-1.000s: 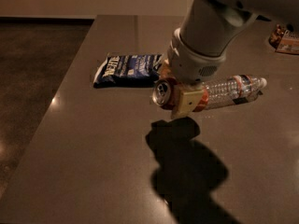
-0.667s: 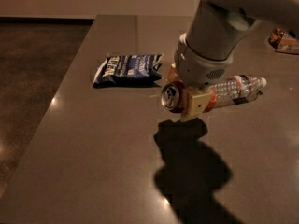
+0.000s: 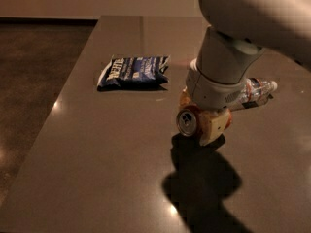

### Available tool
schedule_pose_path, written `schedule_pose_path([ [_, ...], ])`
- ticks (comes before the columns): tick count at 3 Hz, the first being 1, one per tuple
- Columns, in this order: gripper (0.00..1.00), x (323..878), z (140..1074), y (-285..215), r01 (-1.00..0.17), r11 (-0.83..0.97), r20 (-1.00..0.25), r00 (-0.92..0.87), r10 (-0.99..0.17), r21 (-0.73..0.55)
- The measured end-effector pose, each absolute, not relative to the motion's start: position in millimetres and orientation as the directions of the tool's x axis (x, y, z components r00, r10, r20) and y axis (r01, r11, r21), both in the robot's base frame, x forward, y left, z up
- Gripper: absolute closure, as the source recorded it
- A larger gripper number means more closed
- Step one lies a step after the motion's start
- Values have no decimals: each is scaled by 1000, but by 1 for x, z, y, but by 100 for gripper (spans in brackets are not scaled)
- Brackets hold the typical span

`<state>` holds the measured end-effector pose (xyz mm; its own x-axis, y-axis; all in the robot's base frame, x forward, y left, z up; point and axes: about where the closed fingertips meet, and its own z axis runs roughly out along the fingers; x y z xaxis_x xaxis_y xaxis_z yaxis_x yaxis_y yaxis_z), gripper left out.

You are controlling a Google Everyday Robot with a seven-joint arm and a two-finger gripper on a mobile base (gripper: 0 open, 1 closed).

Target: Knock coke can over

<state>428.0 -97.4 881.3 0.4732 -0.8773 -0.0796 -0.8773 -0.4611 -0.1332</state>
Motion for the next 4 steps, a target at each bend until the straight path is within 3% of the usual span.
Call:
schedule_pose_path([
  [1, 35, 419, 870, -100, -863, -495, -74, 503, -861, -107],
  [2, 4, 415, 862, -99, -854, -511, -65, 517, -853, -96],
  [4, 0, 415, 862, -99, -854, -511, -65, 518, -853, -98],
])
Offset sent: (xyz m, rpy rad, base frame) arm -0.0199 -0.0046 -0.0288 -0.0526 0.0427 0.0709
